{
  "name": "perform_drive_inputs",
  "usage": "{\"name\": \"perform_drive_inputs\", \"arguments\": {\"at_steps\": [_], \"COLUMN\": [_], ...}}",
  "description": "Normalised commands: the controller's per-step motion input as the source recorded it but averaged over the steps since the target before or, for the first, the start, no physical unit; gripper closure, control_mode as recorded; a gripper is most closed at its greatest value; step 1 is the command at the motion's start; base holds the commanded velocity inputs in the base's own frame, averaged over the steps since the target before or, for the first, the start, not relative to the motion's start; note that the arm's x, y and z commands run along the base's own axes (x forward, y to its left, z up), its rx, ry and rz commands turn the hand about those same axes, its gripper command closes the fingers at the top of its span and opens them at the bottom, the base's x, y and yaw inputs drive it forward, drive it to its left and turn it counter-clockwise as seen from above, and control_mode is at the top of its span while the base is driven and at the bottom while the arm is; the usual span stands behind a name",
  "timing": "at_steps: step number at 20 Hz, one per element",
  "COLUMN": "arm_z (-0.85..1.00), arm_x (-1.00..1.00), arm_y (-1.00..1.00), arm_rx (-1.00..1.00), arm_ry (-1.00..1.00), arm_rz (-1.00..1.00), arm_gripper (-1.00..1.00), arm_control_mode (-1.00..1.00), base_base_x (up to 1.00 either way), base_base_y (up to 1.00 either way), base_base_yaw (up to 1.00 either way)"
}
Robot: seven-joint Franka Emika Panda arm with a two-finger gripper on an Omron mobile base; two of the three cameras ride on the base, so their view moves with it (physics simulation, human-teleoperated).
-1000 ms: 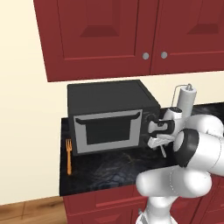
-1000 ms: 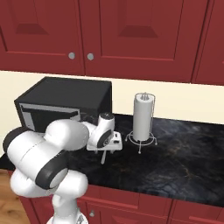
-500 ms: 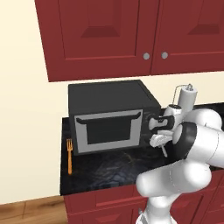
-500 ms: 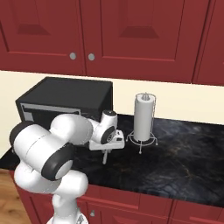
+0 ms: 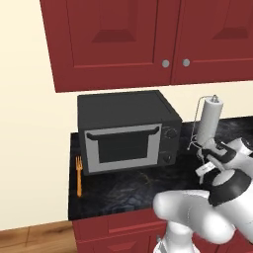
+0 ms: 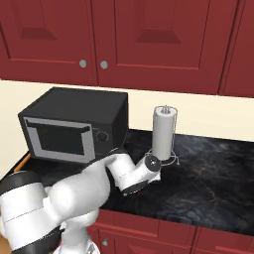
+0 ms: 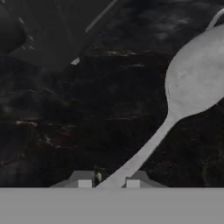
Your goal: Take the fork and place it on the left side of the plate. Then take the spoon and place it on the right side of the plate. Make sure they're directly next to the plate.
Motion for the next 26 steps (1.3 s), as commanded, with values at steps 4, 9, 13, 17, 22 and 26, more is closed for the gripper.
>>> {"name": "perform_drive_inputs", "arguments": {"at_steps": [4,9,13,17,22,26], "arm_z": [0.98,1.00,0.98,0.74,0.46,0.03], "arm_x": [-1.00,-0.76,-0.49,-0.33,-0.40,-0.37], "arm_y": [-0.78,-0.33,0.05,0.39,0.68,0.89], "arm_rx": [0.34,0.25,0.05,-0.19,-0.35,-0.35], "arm_ry": [-0.54,-0.12,0.21,0.39,0.23,0.07], "arm_rz": [0.07,0.03,-0.05,-0.15,-0.18,-0.18], "arm_gripper": [1.00,1.00,1.00,1.00,1.00,1.00], "arm_control_mode": [-1.00,-1.00,-1.00,-1.00,-1.00,-1.00], "base_base_x": [0.00,0.00,0.00,0.00,0.00,0.00], "base_base_y": [0.00,0.00,0.00,0.00,0.00,0.00], "base_base_yaw": [0.00,0.00,0.00,0.00,0.00,0.00]}}
